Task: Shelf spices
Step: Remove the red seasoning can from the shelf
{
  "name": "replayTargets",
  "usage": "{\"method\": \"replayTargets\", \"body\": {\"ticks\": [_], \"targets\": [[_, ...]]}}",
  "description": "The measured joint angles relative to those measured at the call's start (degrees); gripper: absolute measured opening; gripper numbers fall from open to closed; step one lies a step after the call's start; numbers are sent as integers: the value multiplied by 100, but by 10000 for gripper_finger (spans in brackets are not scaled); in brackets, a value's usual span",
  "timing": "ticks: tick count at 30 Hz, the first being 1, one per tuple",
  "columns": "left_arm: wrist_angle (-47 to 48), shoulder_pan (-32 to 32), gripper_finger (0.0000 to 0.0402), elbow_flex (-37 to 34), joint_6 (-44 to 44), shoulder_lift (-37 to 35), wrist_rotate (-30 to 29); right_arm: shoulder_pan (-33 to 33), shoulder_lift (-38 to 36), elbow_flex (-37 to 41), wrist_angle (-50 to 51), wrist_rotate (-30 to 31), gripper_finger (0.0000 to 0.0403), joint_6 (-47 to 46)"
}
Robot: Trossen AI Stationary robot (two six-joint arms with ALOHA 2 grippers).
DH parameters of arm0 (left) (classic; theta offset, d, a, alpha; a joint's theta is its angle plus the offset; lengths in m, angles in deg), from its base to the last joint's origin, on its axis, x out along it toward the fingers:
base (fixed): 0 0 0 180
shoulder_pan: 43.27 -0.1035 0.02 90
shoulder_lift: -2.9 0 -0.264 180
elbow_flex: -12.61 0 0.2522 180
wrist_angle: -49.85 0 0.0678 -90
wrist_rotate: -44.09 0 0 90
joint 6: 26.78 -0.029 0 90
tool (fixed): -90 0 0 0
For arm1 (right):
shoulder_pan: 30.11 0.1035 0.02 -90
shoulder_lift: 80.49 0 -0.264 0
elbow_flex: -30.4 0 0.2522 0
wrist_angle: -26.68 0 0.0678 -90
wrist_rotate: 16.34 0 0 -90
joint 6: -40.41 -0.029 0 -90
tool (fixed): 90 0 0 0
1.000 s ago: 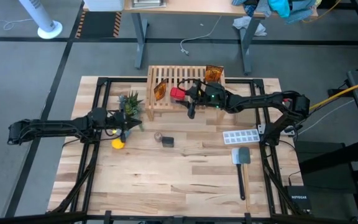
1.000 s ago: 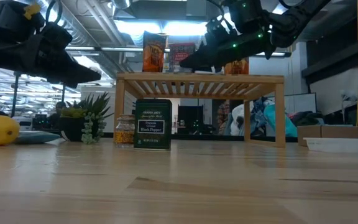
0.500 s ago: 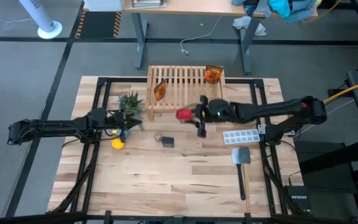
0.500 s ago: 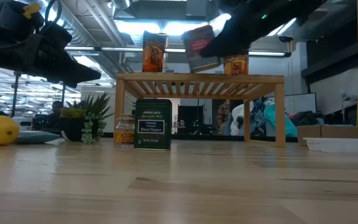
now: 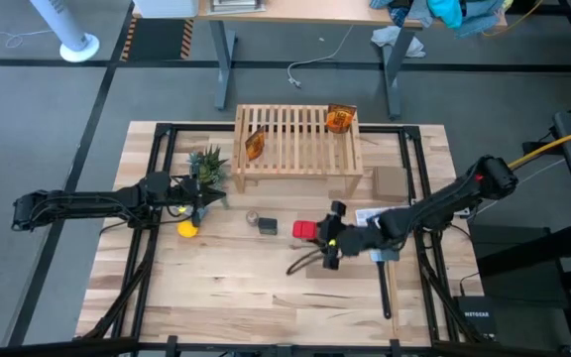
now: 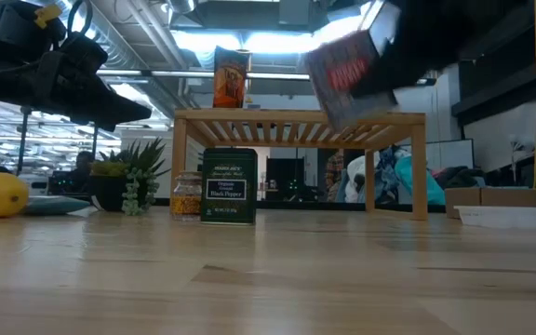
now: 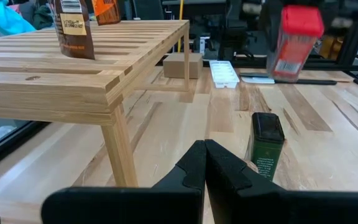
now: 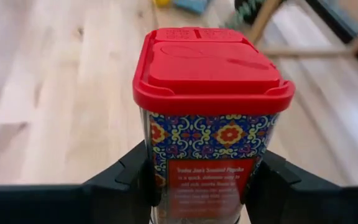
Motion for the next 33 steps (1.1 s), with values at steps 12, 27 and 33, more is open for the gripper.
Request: {"method": "replayTargets", "body": {"ticks": [12, 27, 33], "targets": [[-4, 2, 0, -2, 26, 0, 0, 202, 1085, 1354, -2939, 698, 183, -602], [0, 4, 0, -2, 18, 0, 1, -629, 2664, 1583, -5832, -278, 183, 20], [7, 4, 0, -2, 20, 0, 2, -924, 3007, 1401, -6189, -551, 183, 315]]}}
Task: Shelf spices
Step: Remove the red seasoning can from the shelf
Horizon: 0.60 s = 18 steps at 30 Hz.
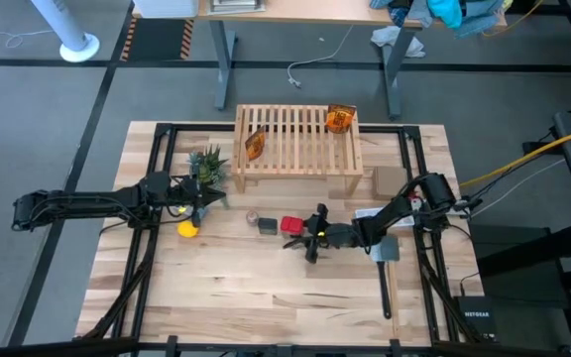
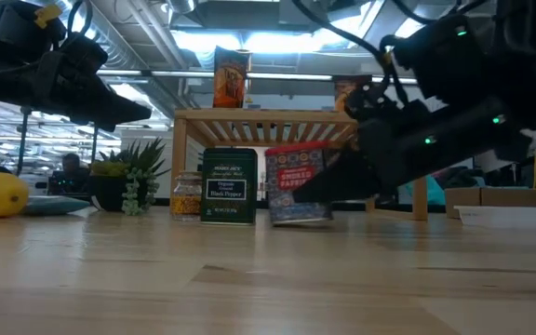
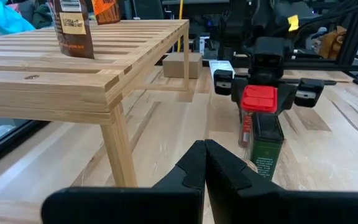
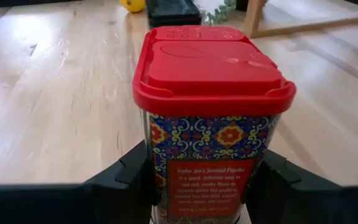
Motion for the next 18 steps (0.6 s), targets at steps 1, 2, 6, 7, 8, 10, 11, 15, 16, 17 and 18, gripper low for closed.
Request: {"method": "replayTargets", "body": {"ticks": [1, 2, 6, 7, 8, 10, 11, 15, 16, 17, 18], "targets": [[7, 0, 0, 0, 0, 0, -2, -47, 42, -24, -72, -76, 183, 53], [16, 0, 0, 0, 0, 0, -1, -100, 63, -63, -82, -158, 183, 130], [136, 2, 0, -2, 3, -2, -1, -260, 91, -128, -70, -444, 183, 178], [189, 2, 0, -2, 27, 0, 0, -282, 91, -132, -64, -488, 183, 179], [197, 2, 0, -2, 45, -1, 0, -304, 91, -134, -62, -492, 183, 172], [293, 2, 0, -2, 79, 0, 0, -308, 90, -135, -59, -529, 184, 170], [330, 2, 0, -2, 87, 0, 0, -305, 90, -135, -58, -528, 194, 169], [411, 2, 0, -2, 87, 0, 0, -303, 102, -128, 63, -566, 282, -17], [415, 2, 0, -2, 87, 0, -1, -303, 102, -128, 74, -570, 306, -80], [417, 2, 0, -2, 87, -1, -1, -303, 102, -130, 100, -574, 326, -136], [417, 2, 0, -2, 87, 0, -2, -303, 102, -131, 152, -579, 344, -167]]}}
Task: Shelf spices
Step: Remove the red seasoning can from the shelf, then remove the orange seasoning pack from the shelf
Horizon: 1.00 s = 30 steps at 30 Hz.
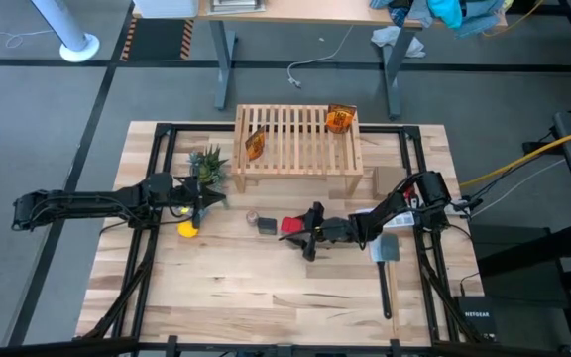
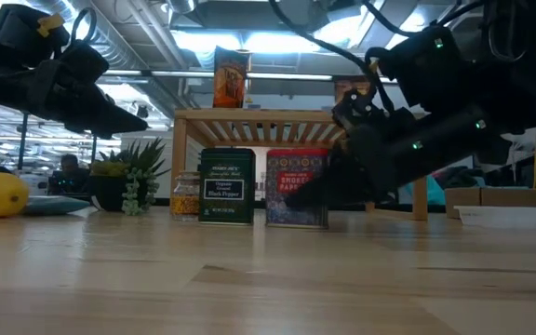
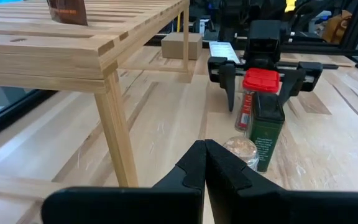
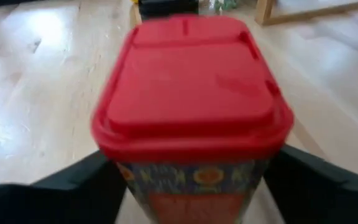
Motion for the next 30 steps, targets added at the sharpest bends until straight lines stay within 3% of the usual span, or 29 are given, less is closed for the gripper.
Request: {"method": "replayTargets", "body": {"ticks": [5, 17, 30], "targets": [[0, 0, 0, 0, 0, 0, 0, 2, 0, 2, 149, -9, 392, -180], [-440, 0, 0, 0, 23, 0, -2, 2, -333, 2, 325, -358, 367, -112], [-825, 0, 0, 113, 61, 31, 121, 2, -1531, 0, 1236, -342, 367, 375]]}}
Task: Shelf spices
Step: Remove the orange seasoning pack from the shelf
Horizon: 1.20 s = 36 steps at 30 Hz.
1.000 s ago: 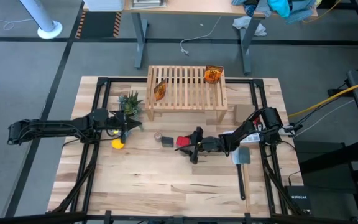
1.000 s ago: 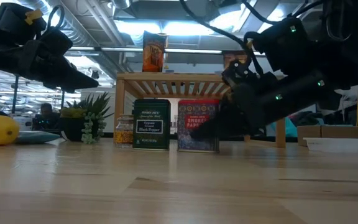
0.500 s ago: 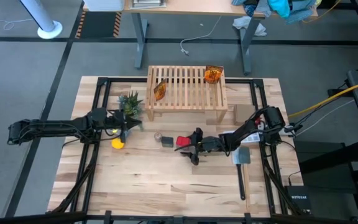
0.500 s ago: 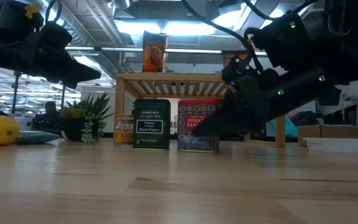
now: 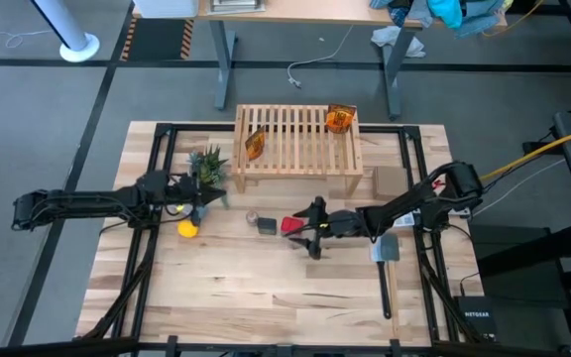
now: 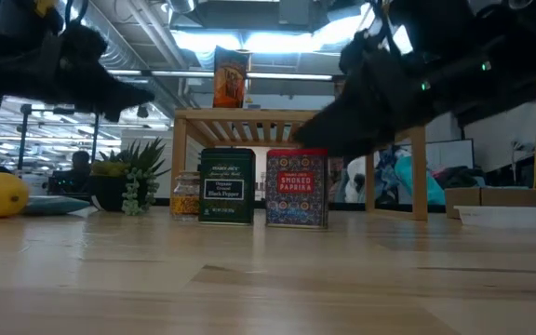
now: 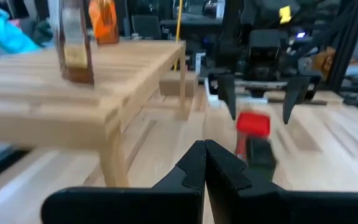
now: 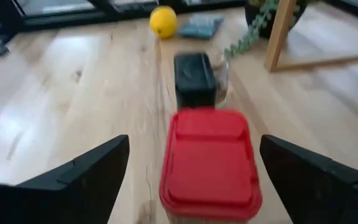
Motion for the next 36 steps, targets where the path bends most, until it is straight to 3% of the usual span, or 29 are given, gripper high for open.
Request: {"method": "replayTargets", "body": {"ticks": [9, 17, 27, 32, 36], "targets": [[-269, 9, 0, 719, -81, 455, 197, 0, -619, 0, 441, 4, 367, 168], [-448, 7, 0, 1595, -2535, 1366, -486, 0, -756, 1, 549, 4, 367, 256], [-882, 189, 3, 1743, -2623, 1649, -617, 0, -756, 2, 696, 3, 367, 263], [-659, 82, 48, 1743, -2004, 1742, -1942, 0, -756, 2, 685, 54, 367, 258], [-634, -53, 117, 1744, -1922, 1968, -2226, 0, -756, 2, 673, 56, 367, 254]]}}
